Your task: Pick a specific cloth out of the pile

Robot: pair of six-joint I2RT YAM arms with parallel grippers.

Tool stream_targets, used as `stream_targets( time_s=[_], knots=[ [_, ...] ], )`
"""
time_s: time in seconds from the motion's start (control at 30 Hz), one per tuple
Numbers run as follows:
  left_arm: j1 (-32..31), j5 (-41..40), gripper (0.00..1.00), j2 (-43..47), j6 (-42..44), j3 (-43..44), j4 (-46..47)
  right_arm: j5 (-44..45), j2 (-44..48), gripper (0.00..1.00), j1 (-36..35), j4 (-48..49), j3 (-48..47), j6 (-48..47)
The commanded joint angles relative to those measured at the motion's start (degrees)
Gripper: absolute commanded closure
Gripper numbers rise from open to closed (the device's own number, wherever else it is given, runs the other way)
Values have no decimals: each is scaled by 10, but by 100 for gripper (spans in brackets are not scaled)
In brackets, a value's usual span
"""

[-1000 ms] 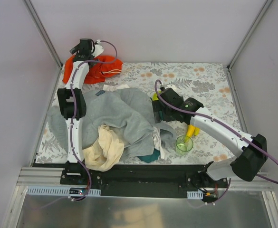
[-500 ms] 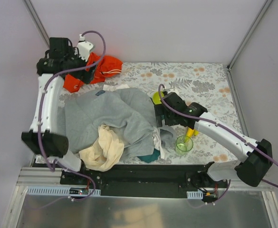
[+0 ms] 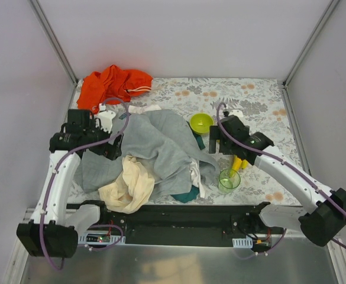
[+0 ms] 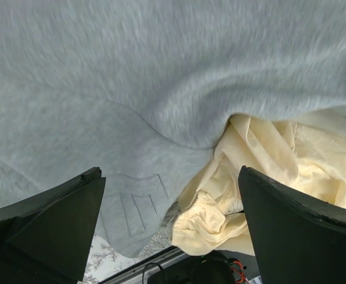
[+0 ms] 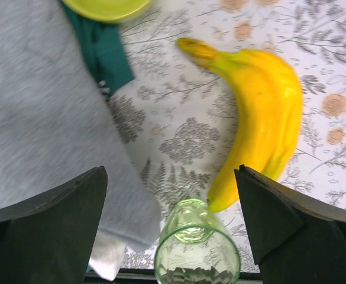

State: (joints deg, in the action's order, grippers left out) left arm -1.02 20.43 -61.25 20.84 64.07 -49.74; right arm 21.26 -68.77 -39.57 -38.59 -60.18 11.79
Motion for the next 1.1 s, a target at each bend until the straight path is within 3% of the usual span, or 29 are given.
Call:
stream_targets(
  time_s=[0.0,0.33,0.63,1.07],
  knots=[
    [5,-33,0,88,-37,-59,69,16,35,1,55,20,12,15],
    [6,-153,0,114,-106,-172,156,4,62,1,124,30,43,23],
    [5,-193,0,127,-117,-223,183,5,70,1,141,37,44,22],
    [5,-199,0,136,-113,-233,184,16,76,1,149,45,51,24]
  ],
)
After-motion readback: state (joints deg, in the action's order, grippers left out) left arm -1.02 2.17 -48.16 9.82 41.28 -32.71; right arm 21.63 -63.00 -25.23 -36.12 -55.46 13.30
